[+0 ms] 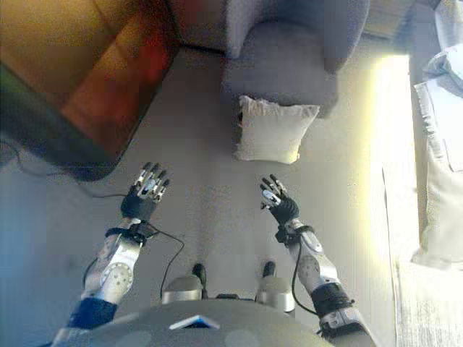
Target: Pick up the cushion and take it to the sofa
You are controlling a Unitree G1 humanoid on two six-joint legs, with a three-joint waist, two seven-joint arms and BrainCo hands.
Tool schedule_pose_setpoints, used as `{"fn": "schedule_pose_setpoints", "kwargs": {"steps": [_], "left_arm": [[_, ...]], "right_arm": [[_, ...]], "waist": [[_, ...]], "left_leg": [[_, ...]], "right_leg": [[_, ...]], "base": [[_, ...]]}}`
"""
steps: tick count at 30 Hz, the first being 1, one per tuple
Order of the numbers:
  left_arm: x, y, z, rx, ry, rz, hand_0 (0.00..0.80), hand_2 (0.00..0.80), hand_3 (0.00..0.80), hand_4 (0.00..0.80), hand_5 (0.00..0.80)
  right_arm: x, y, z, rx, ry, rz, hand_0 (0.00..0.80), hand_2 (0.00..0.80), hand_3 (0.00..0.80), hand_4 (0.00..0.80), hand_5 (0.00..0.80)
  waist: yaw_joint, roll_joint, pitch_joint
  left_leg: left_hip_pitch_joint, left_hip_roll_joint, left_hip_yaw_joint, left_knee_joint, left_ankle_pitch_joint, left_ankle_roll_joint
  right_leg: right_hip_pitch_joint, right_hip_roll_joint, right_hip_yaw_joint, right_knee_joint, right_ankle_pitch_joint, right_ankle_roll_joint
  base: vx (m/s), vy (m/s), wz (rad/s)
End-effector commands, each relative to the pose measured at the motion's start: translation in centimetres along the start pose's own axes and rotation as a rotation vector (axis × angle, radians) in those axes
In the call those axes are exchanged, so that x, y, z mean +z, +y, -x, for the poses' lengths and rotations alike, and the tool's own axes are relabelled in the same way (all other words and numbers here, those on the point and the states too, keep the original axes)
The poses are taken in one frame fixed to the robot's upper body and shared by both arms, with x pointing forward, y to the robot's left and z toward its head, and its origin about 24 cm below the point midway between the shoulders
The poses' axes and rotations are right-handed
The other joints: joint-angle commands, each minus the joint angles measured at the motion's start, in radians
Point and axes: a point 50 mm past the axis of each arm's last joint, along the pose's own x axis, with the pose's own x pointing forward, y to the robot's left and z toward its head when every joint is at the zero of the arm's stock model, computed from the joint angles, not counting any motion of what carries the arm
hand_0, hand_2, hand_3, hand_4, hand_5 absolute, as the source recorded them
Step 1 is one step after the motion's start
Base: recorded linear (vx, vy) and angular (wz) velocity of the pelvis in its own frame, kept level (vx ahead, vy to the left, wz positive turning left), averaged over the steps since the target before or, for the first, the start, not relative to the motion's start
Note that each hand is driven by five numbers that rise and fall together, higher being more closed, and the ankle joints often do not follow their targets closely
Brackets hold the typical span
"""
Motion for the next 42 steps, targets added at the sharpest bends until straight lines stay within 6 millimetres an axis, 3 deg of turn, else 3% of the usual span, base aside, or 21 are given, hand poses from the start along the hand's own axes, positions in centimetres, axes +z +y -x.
{"fn": "schedule_pose_setpoints", "kwargs": {"steps": [1, 16, 24, 27, 29, 33, 36, 39, 42], "left_arm": [[2.3, -0.7, -0.9, -0.053, -0.12, -0.015, 0.0, 0.0, 0.0, 0.0, 0.0], [2.3, -0.8, -0.7, -0.073, -0.122, -0.023, 0.0, 0.0, 0.0, 0.0, 0.0], [2.2, 0.0, 0.1, -0.034, -0.124, -0.021, 0.0, 0.0, 0.0, 0.0, 0.0], [2.1, 0.2, 0.6, -0.026, -0.128, -0.004, 0.0, 0.0, 0.0, 0.0, 0.0], [2.0, 0.3, 0.9, -0.031, -0.132, 0.007, 0.0, 0.0, 0.0, 0.0, 0.0], [2.2, 0.4, 0.4, -0.019, -0.136, -0.004, 0.0, 0.0, 0.0, 0.0, 0.0], [2.7, 0.8, 0.3, -0.004, -0.141, -0.019, 0.0, 0.0, 0.0, 0.0, 0.0], [2.9, 1.0, 0.0, -0.008, -0.136, -0.037, 0.0, 0.0, 0.0, 0.0, 0.0], [2.9, 0.6, -0.9, -0.03, -0.113, -0.046, 0.0, 0.0, 0.0, 0.0, 0.0]], "right_arm": [[2.1, 1.2, -0.7, 0.068, -0.12, 0.017, 0.0, 0.0, 0.0, 0.0, 0.0], [2.2, 1.3, -0.9, 0.078, -0.122, 0.012, 0.0, 0.0, 0.0, 0.0, 0.0], [1.7, 0.7, -0.6, 0.065, -0.082, 0.001, 0.0, 0.0, 0.0, 0.0, 0.0], [1.5, 0.7, -0.2, 0.088, -0.063, 0.009, 0.0, 0.0, 0.0, 0.0, 0.0], [1.3, 0.6, 0.1, 0.091, -0.054, 0.025, 0.0, 0.0, 0.0, 0.0, 0.0], [1.4, 1.2, -0.6, 0.098, -0.066, 0.004, 0.0, 0.0, 0.0, 0.0, 0.0], [1.1, 1.8, -0.6, 0.108, -0.069, 0.001, 0.0, 0.0, 0.0, 0.0, 0.0], [0.6, 2.2, -0.4, 0.099, -0.083, -0.011, 0.0, 0.0, 0.0, 0.0, 0.0], [0.1, 2.2, -0.2, 0.069, -0.105, -0.032, 0.0, 0.0, 0.0, 0.0, 0.0]], "waist": [[0.012, -0.021, -0.022], [0.017, -0.019, -0.016], [0.019, -0.028, -0.007], [0.015, -0.037, -0.006], [0.017, -0.04, 0.005], [-0.003, -0.034, 0.006], [-0.013, -0.029, -0.004], [-0.019, -0.029, 0.0], [-0.032, -0.004, 0.024]], "left_leg": [[-0.099, 0.036, -0.005, 0.055, 0.025, -0.009], [-0.108, 0.051, -0.014, 0.091, 0.019, -0.023], [-0.129, 0.059, -0.027, 0.19, -0.014, -0.034], [-0.148, 0.053, -0.049, 0.273, -0.02, -0.034], [-0.198, 0.029, -0.067, 0.355, -0.008, -0.032], [-0.13, 0.02, -0.003, 0.23, -0.055, 0.002], [-0.097, 0.0, 0.003, 0.176, -0.058, 0.026], [-0.11, -0.041, -0.009, 0.186, -0.082, 0.069], [-0.115, -0.069, -0.035, 0.213, -0.109, 0.111]], "right_leg": [[-0.034, -0.052, -0.019, 0.087, -0.052, 0.057], [-0.028, -0.04, -0.024, 0.083, -0.059, 0.041], [-0.013, -0.025, -0.002, 0.063, -0.05, 0.021], [-0.022, -0.013, 0.022, 0.061, -0.048, 0.006], [-0.026, -0.015, 0.03, 0.062, -0.041, 0.001], [-0.052, -0.058, 0.03, 0.106, -0.037, 0.041], [-0.068, -0.094, 0.039, 0.18, -0.062, 0.07], [-0.12, -0.138, 0.059, 0.34, -0.045, 0.069], [-0.24, -0.171, 0.118, 0.631, 0.03, 0.05]], "base": [[-0.036, -0.033, -0.01], [-0.008, -0.008, 0.0], [0.049, -0.027, 0.0], [0.044, 0.01, -0.04], [0.03, 0.046, -0.09], [0.022, 0.171, -0.15], [0.102, 0.195, -0.06], [0.075, 0.201, 0.0], [0.047, 0.251, 0.23]]}}
